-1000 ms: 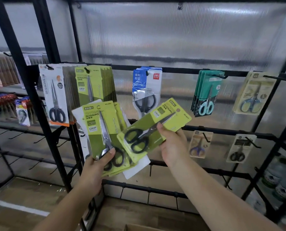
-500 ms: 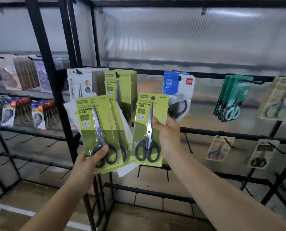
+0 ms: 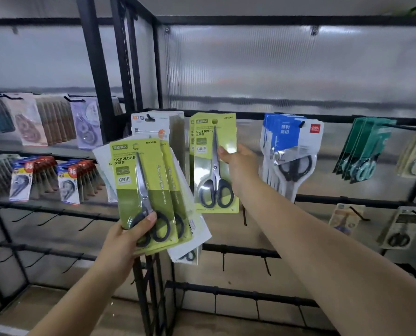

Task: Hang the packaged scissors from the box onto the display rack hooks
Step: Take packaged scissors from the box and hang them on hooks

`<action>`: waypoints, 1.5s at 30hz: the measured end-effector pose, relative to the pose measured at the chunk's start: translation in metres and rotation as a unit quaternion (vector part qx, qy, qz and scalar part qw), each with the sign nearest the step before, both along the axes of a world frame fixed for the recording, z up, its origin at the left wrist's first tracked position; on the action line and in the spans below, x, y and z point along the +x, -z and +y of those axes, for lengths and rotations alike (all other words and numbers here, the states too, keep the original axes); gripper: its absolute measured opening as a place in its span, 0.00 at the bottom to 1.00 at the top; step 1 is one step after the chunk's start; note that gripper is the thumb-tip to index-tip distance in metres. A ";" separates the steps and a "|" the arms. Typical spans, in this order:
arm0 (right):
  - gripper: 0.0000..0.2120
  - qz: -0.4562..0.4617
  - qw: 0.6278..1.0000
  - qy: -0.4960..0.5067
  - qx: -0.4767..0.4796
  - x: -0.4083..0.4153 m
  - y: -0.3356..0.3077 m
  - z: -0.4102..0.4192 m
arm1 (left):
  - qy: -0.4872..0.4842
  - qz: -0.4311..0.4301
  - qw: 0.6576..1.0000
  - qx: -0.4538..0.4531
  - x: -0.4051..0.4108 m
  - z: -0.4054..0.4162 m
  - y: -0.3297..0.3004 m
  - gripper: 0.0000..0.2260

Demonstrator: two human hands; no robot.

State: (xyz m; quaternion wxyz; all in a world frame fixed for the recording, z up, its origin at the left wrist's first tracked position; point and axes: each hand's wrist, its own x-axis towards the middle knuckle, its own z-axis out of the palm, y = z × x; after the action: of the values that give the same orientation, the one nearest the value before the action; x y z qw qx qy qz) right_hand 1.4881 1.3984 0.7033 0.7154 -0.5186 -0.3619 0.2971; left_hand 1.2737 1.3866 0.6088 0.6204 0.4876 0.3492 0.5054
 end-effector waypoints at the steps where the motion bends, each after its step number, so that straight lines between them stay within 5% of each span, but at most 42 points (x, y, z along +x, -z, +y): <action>1: 0.07 -0.003 1.000 -0.001 0.006 -0.001 -0.002 0.003 | 0.001 -0.005 1.000 0.000 -0.002 0.001 0.000 0.15; 5: 0.08 -0.018 1.000 0.004 0.002 -0.005 -0.003 0.011 | 0.004 0.003 1.000 0.016 -0.011 0.006 0.004 0.32; 9: 0.11 -0.025 0.999 0.028 -0.001 -0.008 -0.001 0.017 | 0.010 -0.001 1.000 0.004 -0.016 0.010 0.005 0.21; 24: 0.03 -0.096 0.989 0.082 -0.076 0.002 0.005 0.028 | -0.004 -0.015 1.000 0.000 -0.014 0.010 0.003 0.14; 27: 0.12 -0.116 0.982 0.086 -0.125 0.006 0.022 0.024 | 0.005 -0.018 1.000 -0.004 -0.012 0.009 0.008 0.14; 32: 0.07 -0.122 0.971 0.127 -0.162 0.007 0.052 0.008 | 0.020 -0.016 1.000 -0.008 -0.008 0.006 0.015 0.17; 35: 0.15 -0.109 0.969 0.192 -0.108 -0.005 0.053 -0.008 | 0.032 -0.019 0.999 -0.010 -0.005 0.004 0.018 0.16; 39: 0.05 -0.174 0.972 -0.008 -0.155 -0.037 0.047 -0.033 | 0.052 -0.035 0.998 -0.017 0.003 0.001 0.020 0.16; 41: 0.16 -0.182 0.954 -0.121 -0.204 -0.049 0.051 -0.039 | 0.059 -0.037 0.998 -0.014 0.007 0.001 0.021 0.17; 45: 0.17 -0.205 0.948 -0.149 -0.191 -0.053 0.062 -0.045 | 0.075 -0.021 0.997 0.002 0.013 -0.001 0.022 0.18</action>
State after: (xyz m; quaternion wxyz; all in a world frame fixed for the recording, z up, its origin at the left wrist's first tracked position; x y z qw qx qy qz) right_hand 1.4355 1.3537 0.6417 0.4608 -0.6350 -0.5110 0.3510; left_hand 1.2868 1.3853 0.5866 0.6629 0.5028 0.2972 0.4684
